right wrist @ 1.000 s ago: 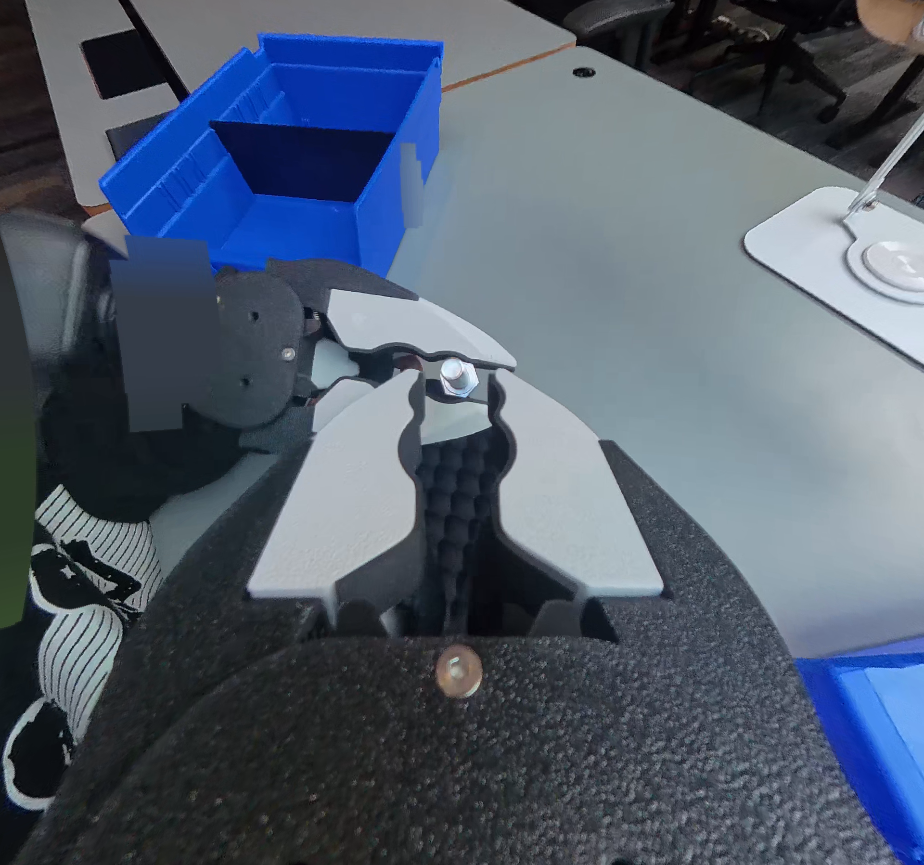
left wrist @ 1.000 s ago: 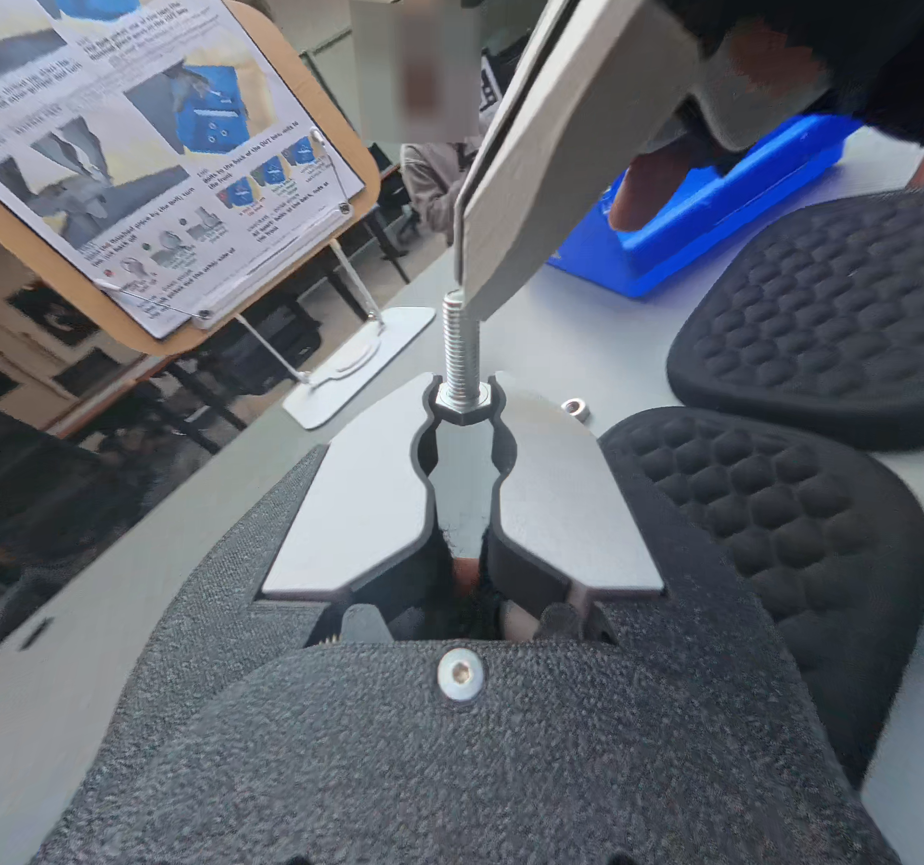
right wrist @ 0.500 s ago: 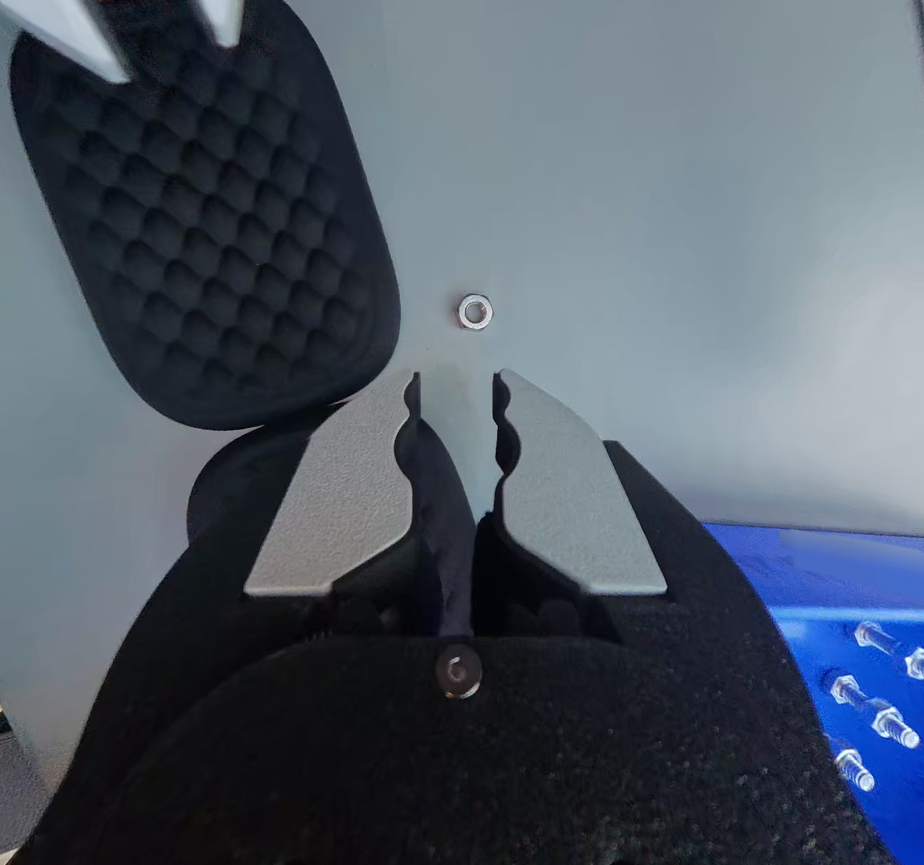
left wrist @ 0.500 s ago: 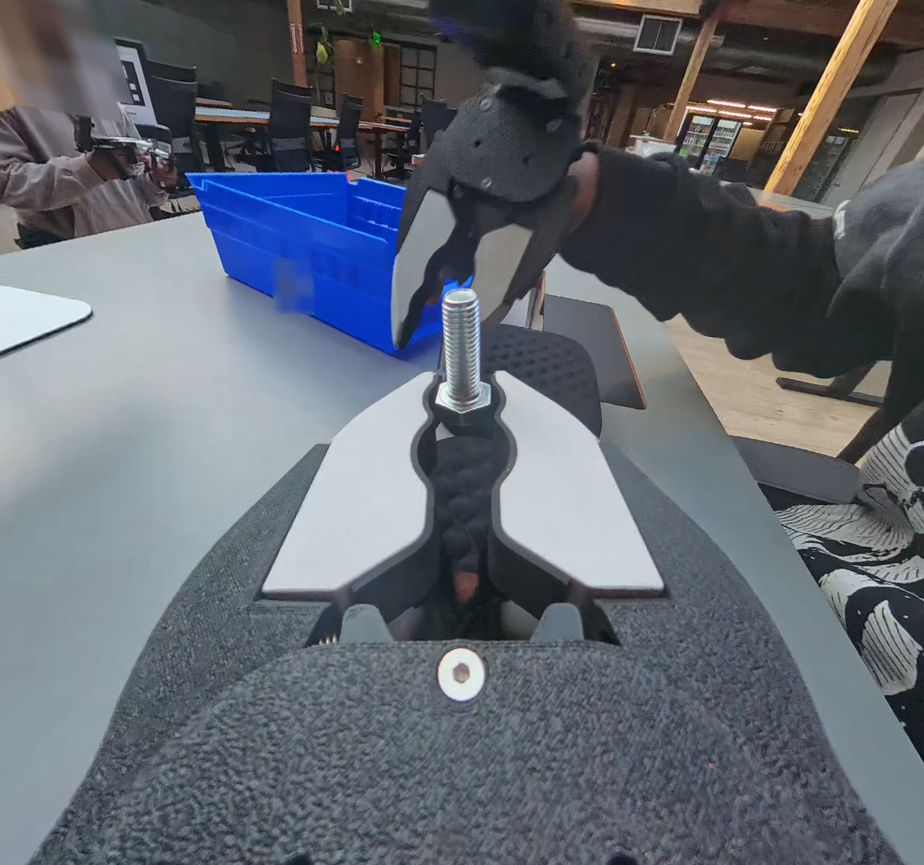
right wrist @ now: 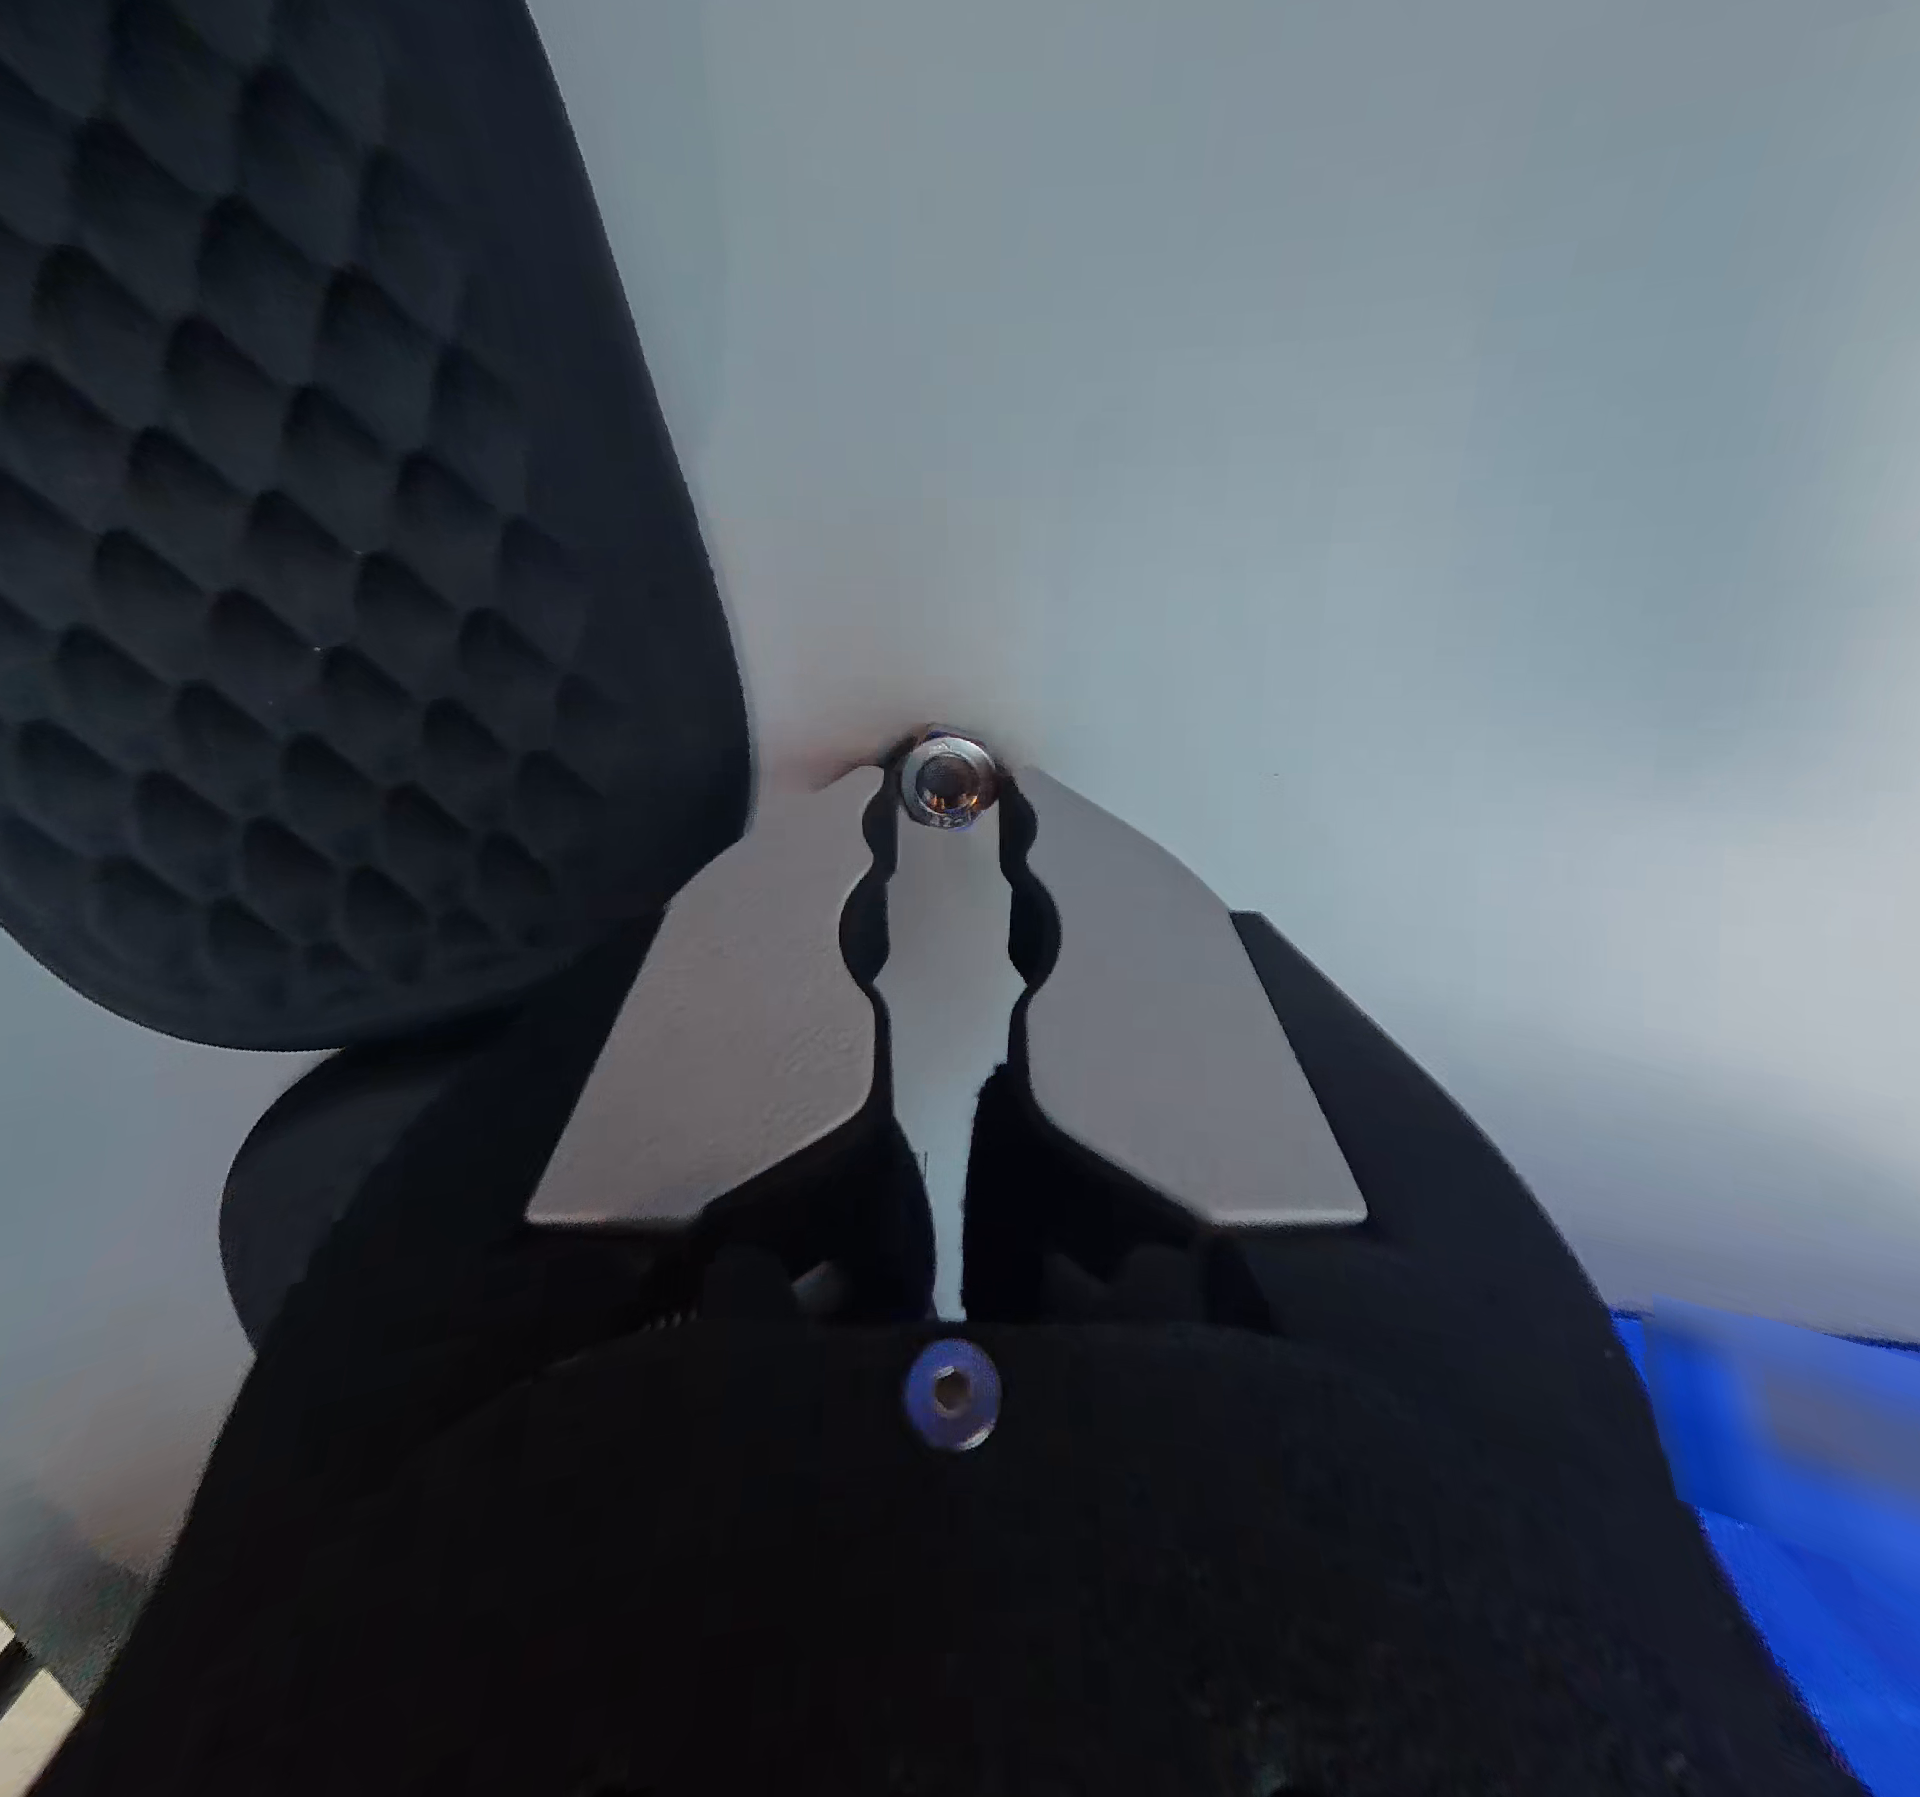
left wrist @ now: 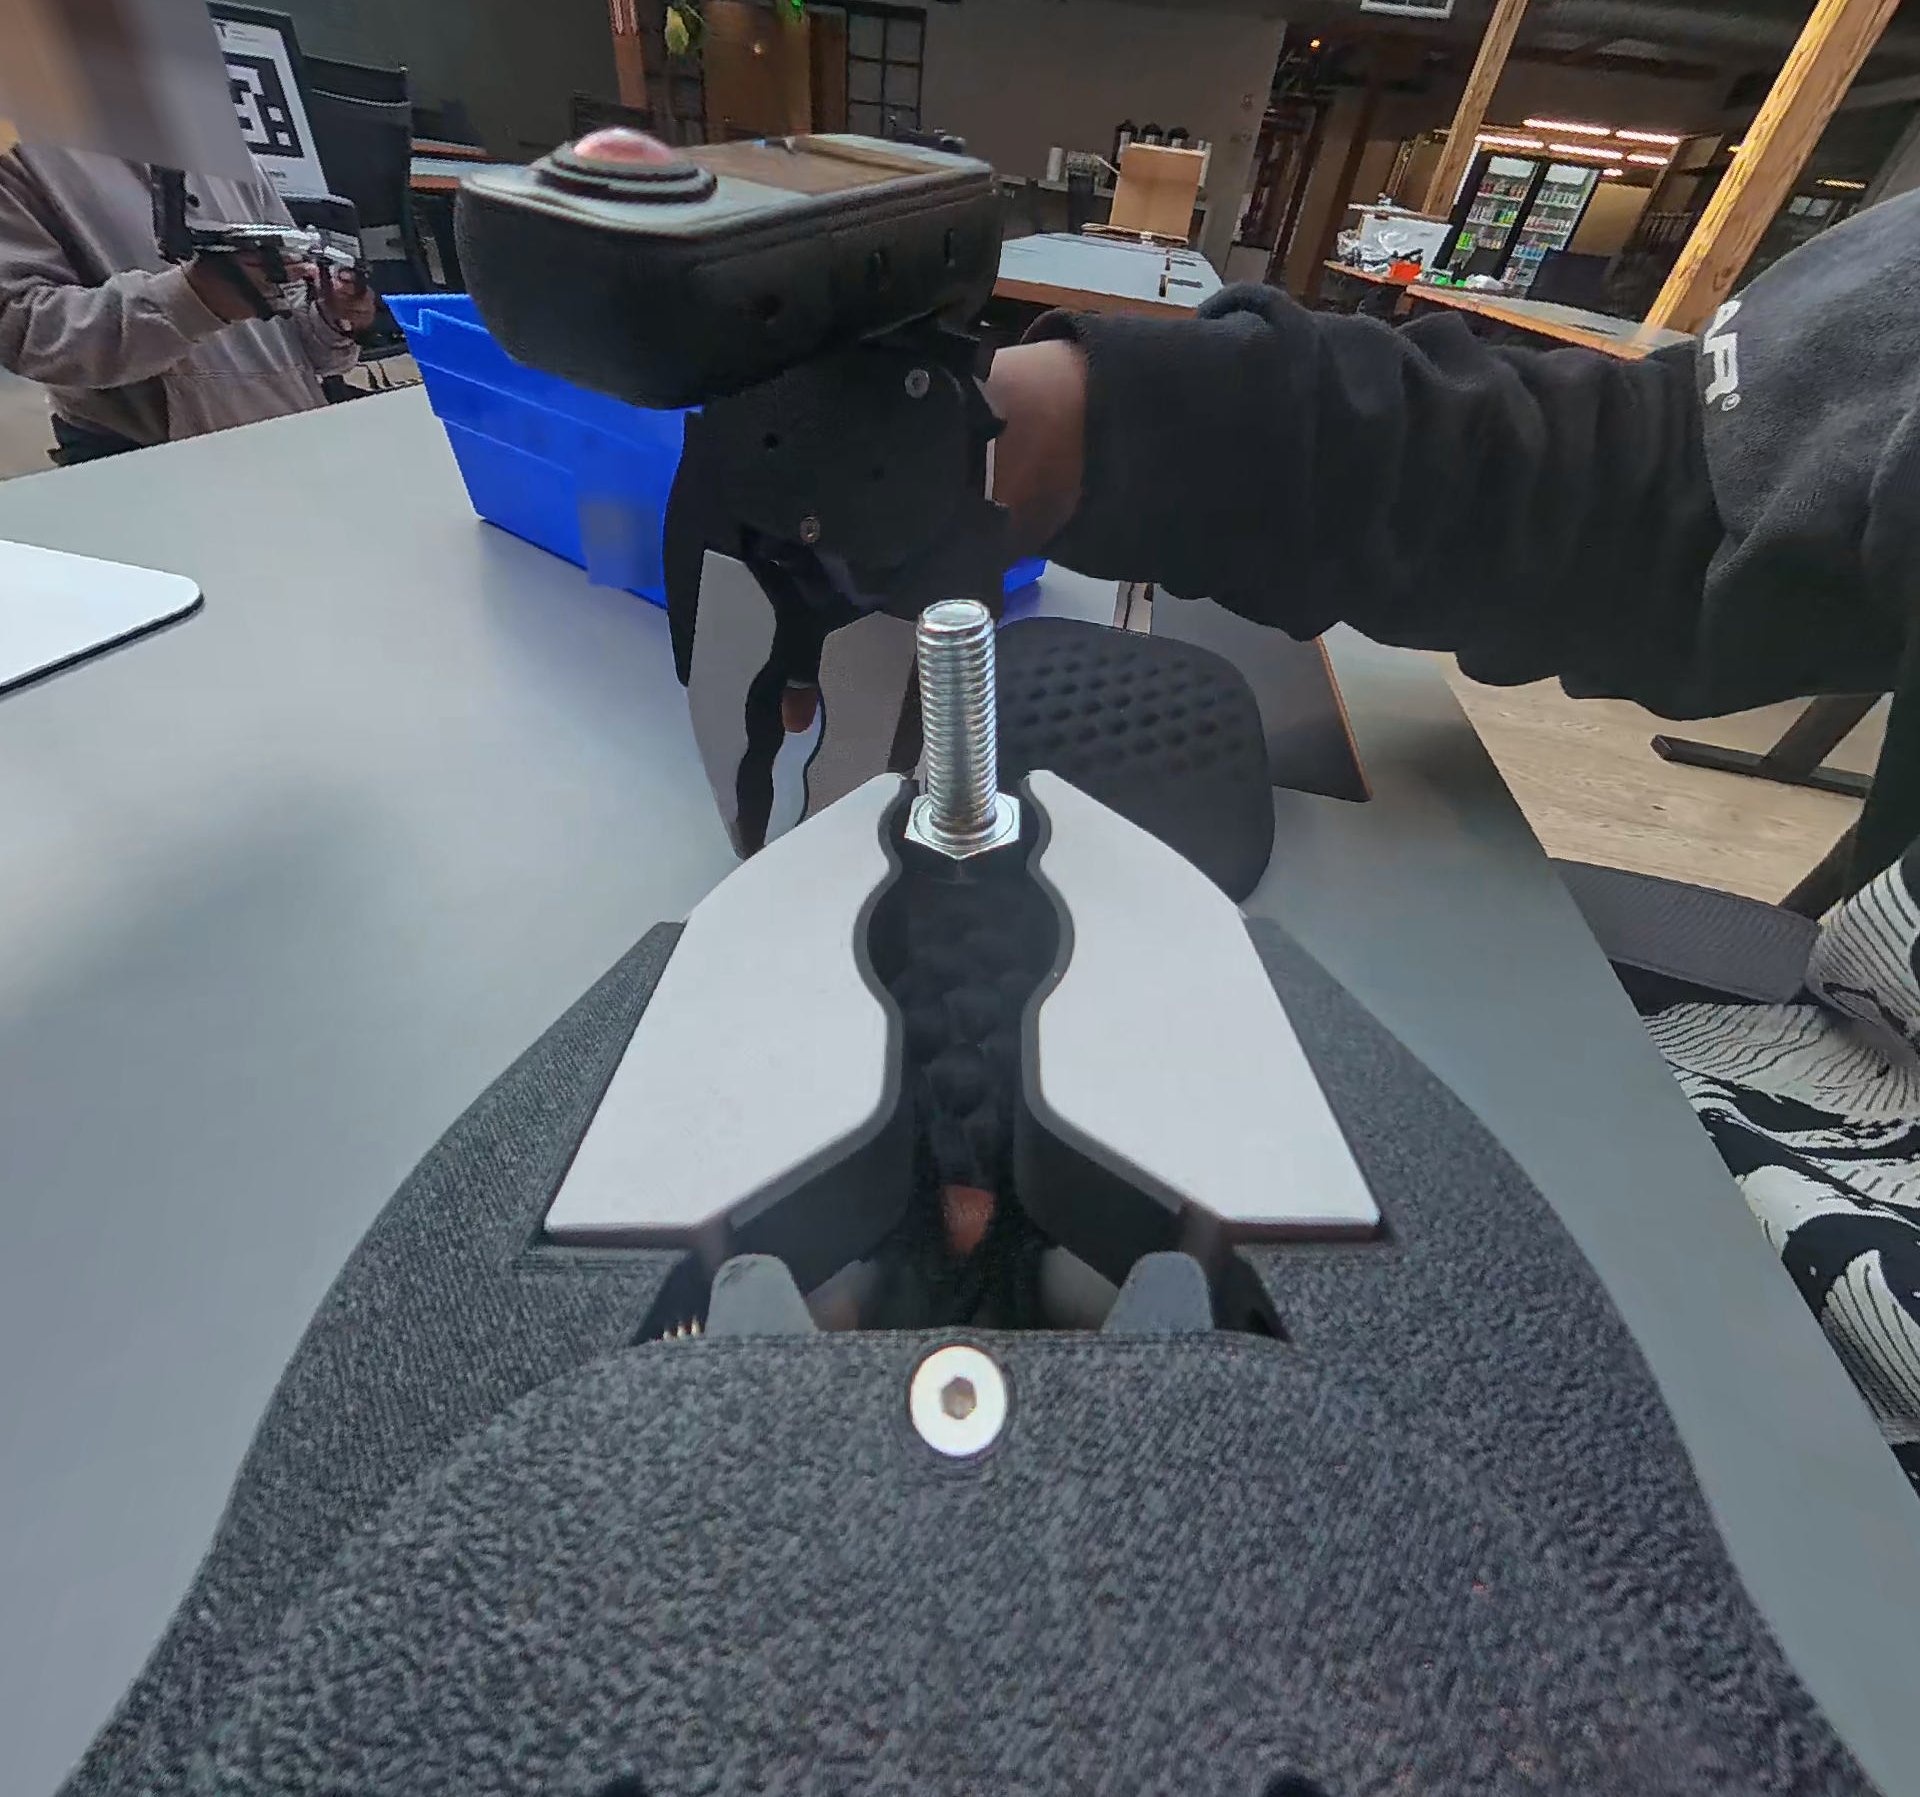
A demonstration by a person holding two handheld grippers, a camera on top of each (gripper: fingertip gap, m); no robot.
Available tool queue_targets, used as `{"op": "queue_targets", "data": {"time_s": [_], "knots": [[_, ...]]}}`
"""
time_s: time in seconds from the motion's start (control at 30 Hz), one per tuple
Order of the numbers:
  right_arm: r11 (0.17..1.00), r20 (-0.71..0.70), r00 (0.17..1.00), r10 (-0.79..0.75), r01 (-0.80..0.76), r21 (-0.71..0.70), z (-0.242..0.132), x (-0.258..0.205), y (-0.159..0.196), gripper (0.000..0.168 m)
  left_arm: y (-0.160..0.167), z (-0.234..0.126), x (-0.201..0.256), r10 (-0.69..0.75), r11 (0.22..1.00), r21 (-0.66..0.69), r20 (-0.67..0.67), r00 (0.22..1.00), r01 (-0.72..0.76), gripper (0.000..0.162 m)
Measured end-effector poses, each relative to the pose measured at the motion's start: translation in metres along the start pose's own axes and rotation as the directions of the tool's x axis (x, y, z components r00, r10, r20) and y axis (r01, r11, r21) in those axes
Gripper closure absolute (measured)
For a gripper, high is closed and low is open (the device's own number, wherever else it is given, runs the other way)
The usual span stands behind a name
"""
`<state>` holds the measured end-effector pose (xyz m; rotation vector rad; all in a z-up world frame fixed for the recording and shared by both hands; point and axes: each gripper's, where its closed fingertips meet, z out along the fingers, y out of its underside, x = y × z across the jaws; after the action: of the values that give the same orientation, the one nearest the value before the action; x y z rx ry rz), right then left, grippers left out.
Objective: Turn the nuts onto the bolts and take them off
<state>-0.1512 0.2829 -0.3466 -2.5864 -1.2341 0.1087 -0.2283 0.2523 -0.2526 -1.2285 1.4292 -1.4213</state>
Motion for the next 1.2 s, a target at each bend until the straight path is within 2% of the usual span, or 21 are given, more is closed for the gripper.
{"op": "queue_targets", "data": {"time_s": [0.13,0.2,0.27,0.37,0.47,0.53,0.67,1.2], "knots": [[0.997,0.035,0.997,-0.062,0.06,0.049,-0.012,-0.004,-0.007,0.151,0.002,-0.001,0.005,-0.002,1.0,-0.014,-0.037,0.999,0.001,0.145],[0.983,0.063,0.991,-0.119,0.109,0.151,-0.039,-0.01,-0.025,0.151,0.002,-0.002,0.011,-0.011,1.0,-0.023,-0.08,0.997,0.01,0.145],[0.935,0.075,0.964,-0.255,0.226,0.273,-0.076,-0.023,-0.047,0.151,0.006,-0.002,0.018,-0.035,0.998,-0.05,-0.137,0.99,0.028,0.144],[0.771,0.094,0.829,-0.551,0.463,0.437,-0.125,-0.064,-0.074,0.152,0.013,-0.002,0.029,-0.014,0.996,-0.086,-0.207,0.978,-0.003,0.144],[0.634,0.138,0.666,-0.733,0.596,0.492,-0.145,-0.1,-0.087,0.152,0.019,-0.001,0.039,0.034,0.99,-0.122,-0.256,0.966,-0.067,0.144],[0.609,0.19,0.599,-0.778,0.643,0.464,-0.143,-0.111,-0.089,0.151,0.023,0.0,0.043,0.065,0.985,-0.138,-0.268,0.961,-0.106,0.144],[0.577,0.25,0.52,-0.817,0.734,0.358,-0.123,-0.114,-0.082,0.151,0.024,0.0,0.044,0.084,0.982,-0.142,-0.269,0.96,-0.126,0.144],[0.522,0.211,0.478,-0.853,0.797,0.304,-0.108,-0.11,-0.082,0.151,0.02,-0.001,0.043,0.074,0.987,-0.121,-0.265,0.961,-0.109,0.144]]}}
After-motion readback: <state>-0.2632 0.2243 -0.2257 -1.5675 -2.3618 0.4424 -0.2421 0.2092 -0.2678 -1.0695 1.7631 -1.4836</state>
